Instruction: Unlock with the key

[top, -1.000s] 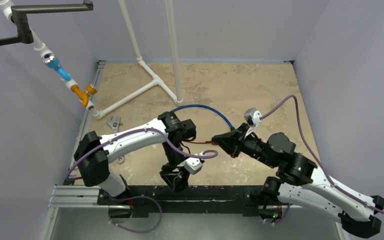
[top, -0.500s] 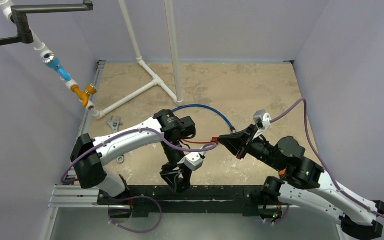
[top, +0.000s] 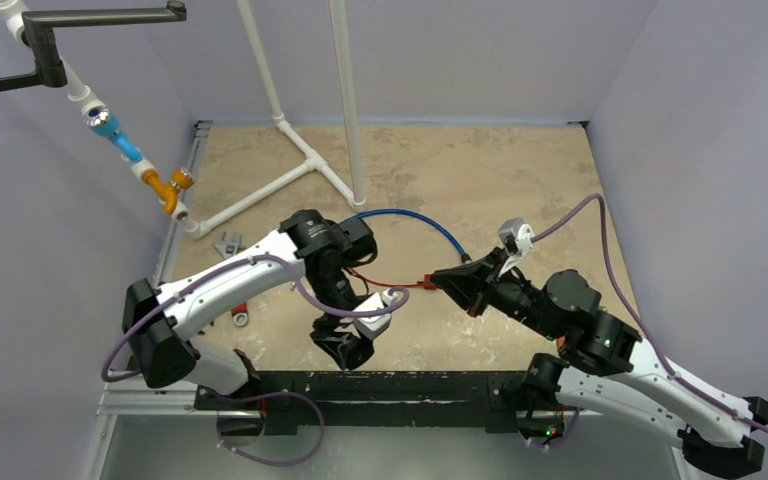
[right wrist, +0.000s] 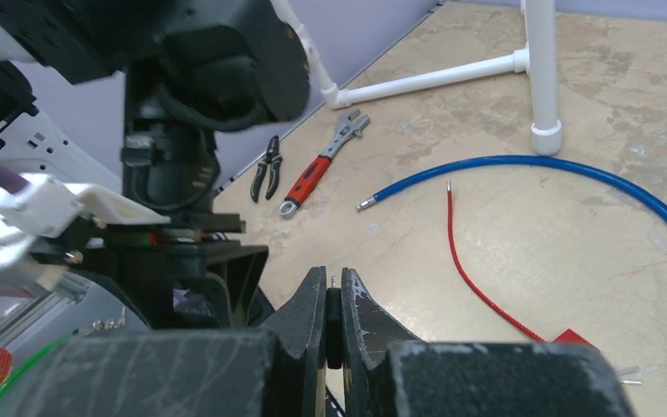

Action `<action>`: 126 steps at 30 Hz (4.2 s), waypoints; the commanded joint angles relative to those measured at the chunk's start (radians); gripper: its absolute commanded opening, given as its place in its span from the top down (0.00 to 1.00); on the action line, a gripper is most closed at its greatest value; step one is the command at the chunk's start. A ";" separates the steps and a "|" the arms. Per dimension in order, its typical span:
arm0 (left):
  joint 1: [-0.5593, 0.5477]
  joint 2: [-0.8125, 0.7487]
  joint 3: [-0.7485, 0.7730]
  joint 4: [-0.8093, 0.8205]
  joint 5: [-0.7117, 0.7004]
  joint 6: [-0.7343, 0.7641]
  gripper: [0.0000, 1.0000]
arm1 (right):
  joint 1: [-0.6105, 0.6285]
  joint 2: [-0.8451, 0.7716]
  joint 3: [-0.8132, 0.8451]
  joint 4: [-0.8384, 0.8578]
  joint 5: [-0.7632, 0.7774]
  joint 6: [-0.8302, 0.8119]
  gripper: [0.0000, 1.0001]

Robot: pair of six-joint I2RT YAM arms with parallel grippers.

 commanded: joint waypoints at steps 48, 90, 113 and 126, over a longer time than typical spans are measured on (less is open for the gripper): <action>0.107 -0.102 0.062 0.022 -0.079 -0.188 1.00 | -0.006 0.060 -0.033 0.069 0.029 0.071 1.00; 0.406 -0.153 -0.169 0.766 -0.289 -0.883 1.00 | -0.523 0.725 0.200 0.243 -0.845 0.476 1.00; 0.345 -0.268 -0.221 0.971 -0.439 -0.981 1.00 | -0.393 0.677 0.215 0.277 -0.395 0.473 1.00; 0.343 -0.325 -0.278 1.023 -0.447 -0.932 1.00 | -0.367 0.630 0.167 0.273 -0.369 0.484 1.00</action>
